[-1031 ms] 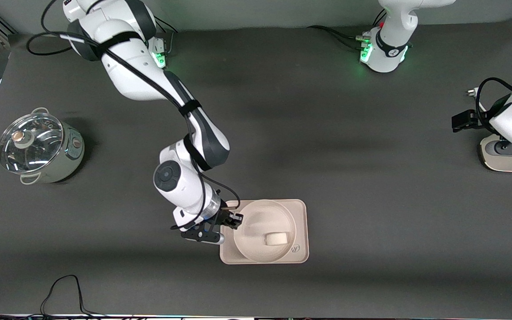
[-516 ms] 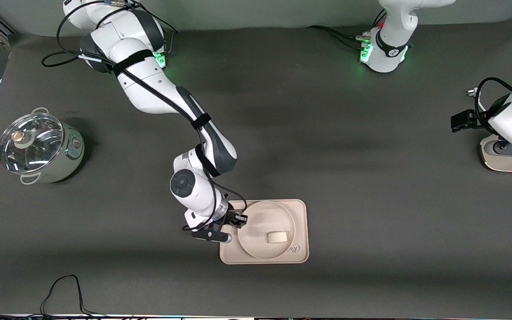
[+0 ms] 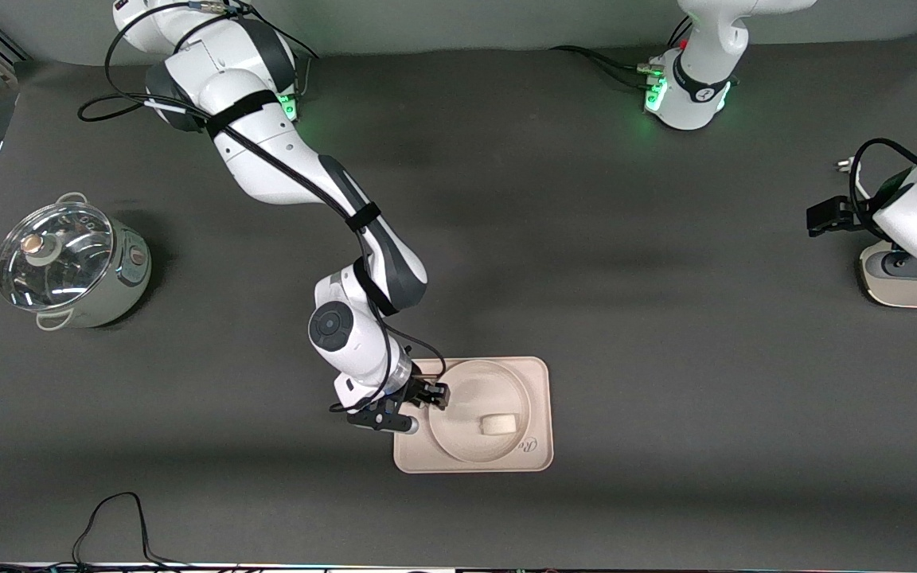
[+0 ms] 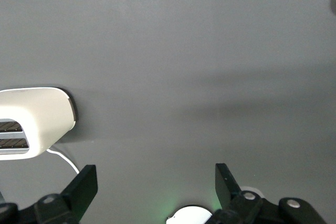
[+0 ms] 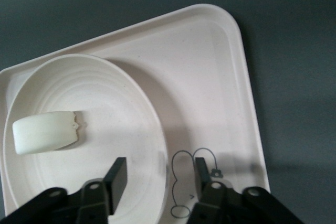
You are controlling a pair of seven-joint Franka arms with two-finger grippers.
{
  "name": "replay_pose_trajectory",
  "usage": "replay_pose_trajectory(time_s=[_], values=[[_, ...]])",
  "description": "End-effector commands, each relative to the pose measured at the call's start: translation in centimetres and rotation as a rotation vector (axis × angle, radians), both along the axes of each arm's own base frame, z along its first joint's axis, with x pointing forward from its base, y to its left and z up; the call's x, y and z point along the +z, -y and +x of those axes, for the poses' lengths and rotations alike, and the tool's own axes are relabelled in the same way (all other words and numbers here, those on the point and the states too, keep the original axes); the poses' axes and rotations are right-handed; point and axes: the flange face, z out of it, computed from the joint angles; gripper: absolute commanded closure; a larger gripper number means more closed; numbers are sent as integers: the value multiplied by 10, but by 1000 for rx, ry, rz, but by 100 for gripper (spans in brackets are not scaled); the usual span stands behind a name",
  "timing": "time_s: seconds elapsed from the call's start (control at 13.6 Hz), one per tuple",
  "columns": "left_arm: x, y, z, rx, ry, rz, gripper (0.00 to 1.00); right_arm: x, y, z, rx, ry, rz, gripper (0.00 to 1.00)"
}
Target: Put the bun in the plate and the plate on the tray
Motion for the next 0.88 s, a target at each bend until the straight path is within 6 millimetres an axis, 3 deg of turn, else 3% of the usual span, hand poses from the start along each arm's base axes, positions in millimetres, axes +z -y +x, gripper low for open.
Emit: replay_pose_trajectory(time_s=[0.0, 0.15, 0.37, 0.59, 0.81], values=[[6, 4, -1, 10, -10, -5, 0, 61, 4, -1, 10, -51, -7, 0], [6, 4, -1, 12, -10, -5, 0, 115, 11, -6, 31, -100, -30, 0], [6, 4, -1, 12, -10, -5, 0, 206, 44, -23, 38, -175, -64, 0], [6, 4, 0, 12, -9, -7, 0, 296, 106, -51, 54, -173, -166, 0], [6, 8, 0, 6, -9, -7, 0, 361, 190, -92, 122, -181, -162, 0]])
